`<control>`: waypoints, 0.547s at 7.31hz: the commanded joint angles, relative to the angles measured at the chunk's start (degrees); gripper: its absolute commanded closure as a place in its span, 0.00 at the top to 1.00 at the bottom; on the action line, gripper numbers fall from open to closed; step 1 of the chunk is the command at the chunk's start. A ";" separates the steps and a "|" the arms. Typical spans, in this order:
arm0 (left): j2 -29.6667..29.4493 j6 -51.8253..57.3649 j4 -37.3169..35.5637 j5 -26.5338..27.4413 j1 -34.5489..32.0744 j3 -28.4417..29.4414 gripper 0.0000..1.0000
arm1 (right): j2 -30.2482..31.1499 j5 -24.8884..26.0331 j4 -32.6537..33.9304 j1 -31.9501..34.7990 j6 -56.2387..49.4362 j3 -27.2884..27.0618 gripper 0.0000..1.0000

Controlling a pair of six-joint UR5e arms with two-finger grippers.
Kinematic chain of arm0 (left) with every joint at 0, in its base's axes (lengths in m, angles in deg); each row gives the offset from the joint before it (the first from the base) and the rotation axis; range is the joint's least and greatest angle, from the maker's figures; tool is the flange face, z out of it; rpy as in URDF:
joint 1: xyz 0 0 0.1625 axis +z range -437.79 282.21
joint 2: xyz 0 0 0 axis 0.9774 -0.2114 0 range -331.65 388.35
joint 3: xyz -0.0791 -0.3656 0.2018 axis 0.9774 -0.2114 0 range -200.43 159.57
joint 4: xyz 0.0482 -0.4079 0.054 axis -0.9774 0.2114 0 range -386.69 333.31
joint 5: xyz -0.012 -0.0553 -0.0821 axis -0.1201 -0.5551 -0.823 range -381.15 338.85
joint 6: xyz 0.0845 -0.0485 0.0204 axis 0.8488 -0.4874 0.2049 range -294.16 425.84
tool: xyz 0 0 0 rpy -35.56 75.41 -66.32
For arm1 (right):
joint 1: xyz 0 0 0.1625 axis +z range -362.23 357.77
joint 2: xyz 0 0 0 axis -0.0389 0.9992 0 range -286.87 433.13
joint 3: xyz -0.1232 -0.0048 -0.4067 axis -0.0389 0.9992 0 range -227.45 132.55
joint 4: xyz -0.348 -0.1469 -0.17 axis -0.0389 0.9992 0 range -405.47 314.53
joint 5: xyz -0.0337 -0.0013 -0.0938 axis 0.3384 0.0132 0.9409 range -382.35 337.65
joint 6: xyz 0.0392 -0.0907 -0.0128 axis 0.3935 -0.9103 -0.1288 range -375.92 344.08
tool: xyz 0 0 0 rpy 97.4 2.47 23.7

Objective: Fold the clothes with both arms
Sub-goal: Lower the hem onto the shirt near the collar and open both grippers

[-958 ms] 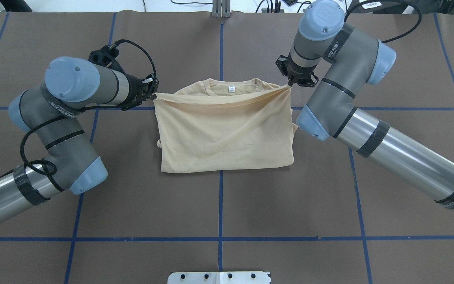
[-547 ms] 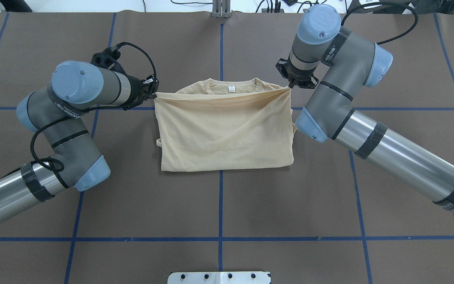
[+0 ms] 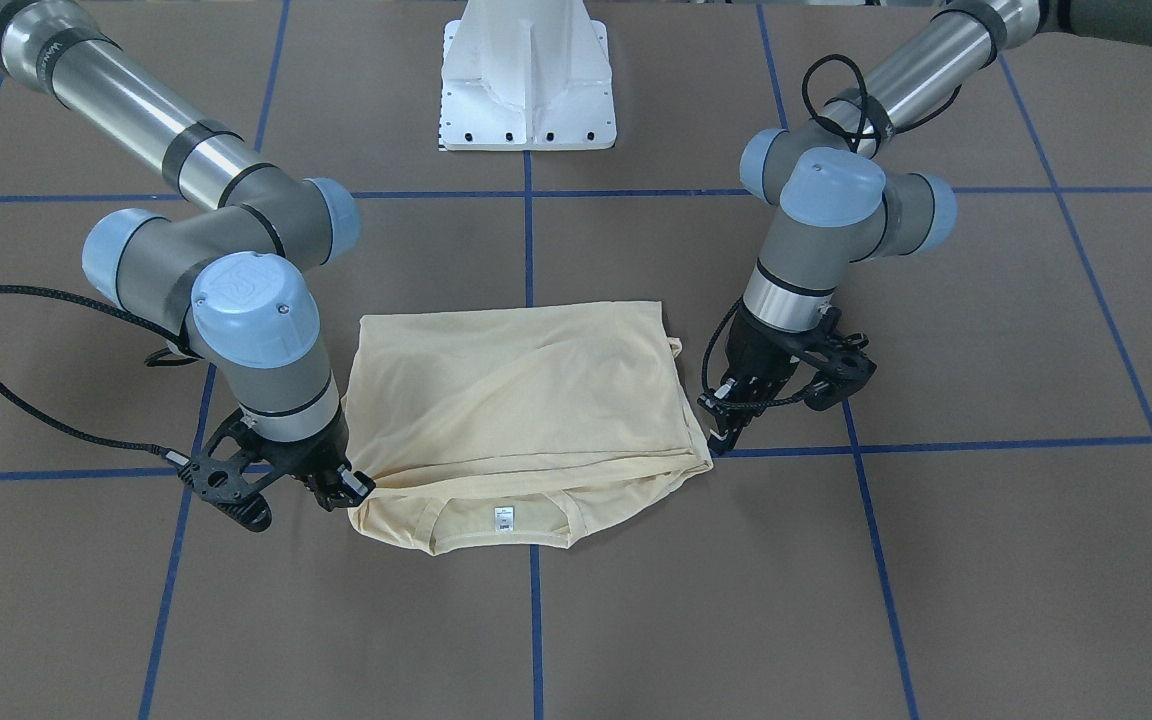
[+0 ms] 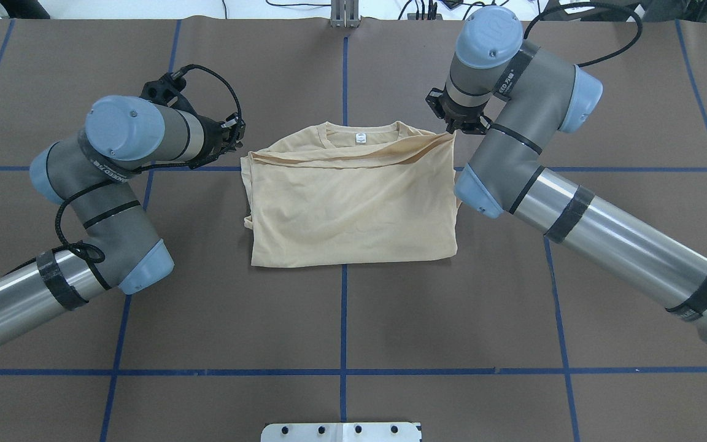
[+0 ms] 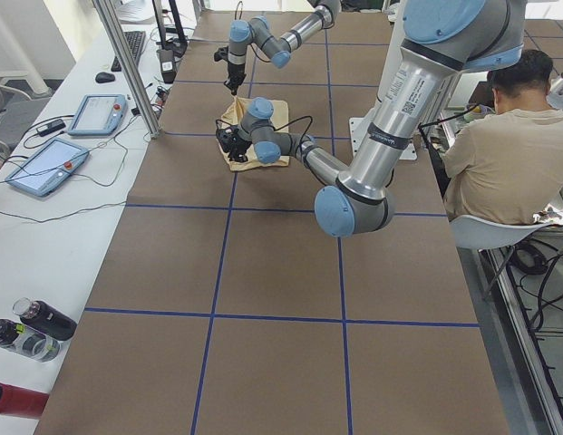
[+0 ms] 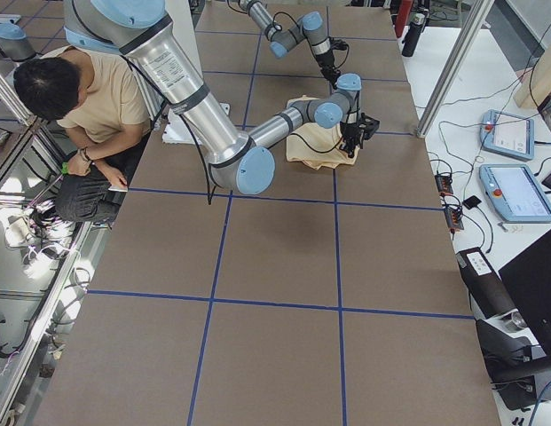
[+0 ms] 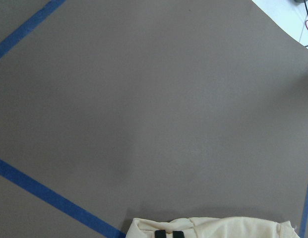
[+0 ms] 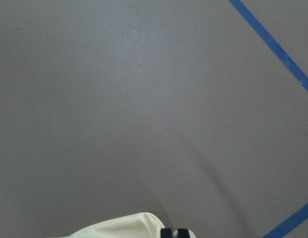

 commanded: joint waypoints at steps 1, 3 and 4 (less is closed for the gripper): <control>-0.12 -0.04 0.71 0.53 -0.24 0.55 0.40 | -0.75 1.34 -1.56 -0.37 0.14 1.03 0.54; -0.12 0.14 1.94 0.18 -0.94 -0.14 0.39 | -0.31 1.70 -2.54 -0.20 0.48 1.56 0.64; -0.20 -0.04 1.51 -0.09 -1.03 -2.24 0.40 | -0.23 1.70 -2.63 -0.11 0.84 1.21 0.69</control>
